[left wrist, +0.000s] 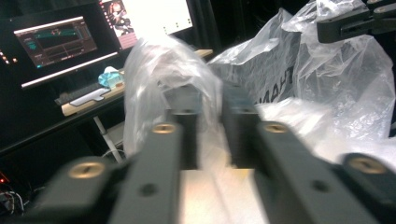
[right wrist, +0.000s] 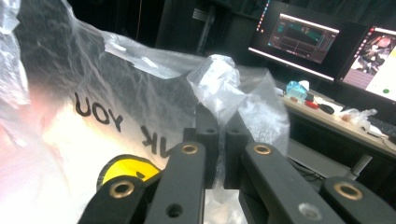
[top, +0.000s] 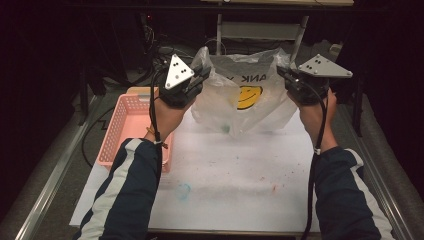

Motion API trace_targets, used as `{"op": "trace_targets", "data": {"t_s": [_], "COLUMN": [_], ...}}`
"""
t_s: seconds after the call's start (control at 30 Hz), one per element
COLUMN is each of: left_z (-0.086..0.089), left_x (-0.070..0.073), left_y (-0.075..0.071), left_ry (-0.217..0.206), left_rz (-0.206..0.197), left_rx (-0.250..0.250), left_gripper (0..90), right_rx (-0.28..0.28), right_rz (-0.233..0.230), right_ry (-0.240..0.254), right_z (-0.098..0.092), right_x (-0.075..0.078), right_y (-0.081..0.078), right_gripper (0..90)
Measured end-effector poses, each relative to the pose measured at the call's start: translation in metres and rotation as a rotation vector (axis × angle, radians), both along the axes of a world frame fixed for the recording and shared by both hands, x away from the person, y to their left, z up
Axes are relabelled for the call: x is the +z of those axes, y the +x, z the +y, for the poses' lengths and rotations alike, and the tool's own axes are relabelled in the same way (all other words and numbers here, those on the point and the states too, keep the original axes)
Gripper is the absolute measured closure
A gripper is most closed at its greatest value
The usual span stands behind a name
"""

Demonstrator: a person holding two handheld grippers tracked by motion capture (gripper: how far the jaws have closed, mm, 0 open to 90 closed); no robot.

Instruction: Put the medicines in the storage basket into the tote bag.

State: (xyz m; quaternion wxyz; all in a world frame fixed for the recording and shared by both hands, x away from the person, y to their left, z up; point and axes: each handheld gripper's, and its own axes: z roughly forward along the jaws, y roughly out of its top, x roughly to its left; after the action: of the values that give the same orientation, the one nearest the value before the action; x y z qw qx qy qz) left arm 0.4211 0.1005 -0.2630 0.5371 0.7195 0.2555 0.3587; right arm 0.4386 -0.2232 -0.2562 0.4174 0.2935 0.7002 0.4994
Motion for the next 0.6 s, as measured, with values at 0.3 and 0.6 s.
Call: {"op": "trace_targets", "data": {"t_s": [0.3, 0.6], "left_z": [0.004, 0.008], "left_x": [-0.027, -0.038], "left_y": [0.002, 0.004], "left_ry": [-0.053, -0.066], "left_rz": [0.014, 0.021], "left_rx": [0.053, 0.060], "left_gripper": [41.3, 41.5], "right_rx": [-0.060, -0.116], "right_rz": [0.003, 0.004], "right_ry": [-0.018, -0.034], "right_z": [-0.006, -0.015], "right_x": [-0.013, -0.017], "right_y": [0.011, 0.023], "right_gripper": [88.1, 87.3]}}
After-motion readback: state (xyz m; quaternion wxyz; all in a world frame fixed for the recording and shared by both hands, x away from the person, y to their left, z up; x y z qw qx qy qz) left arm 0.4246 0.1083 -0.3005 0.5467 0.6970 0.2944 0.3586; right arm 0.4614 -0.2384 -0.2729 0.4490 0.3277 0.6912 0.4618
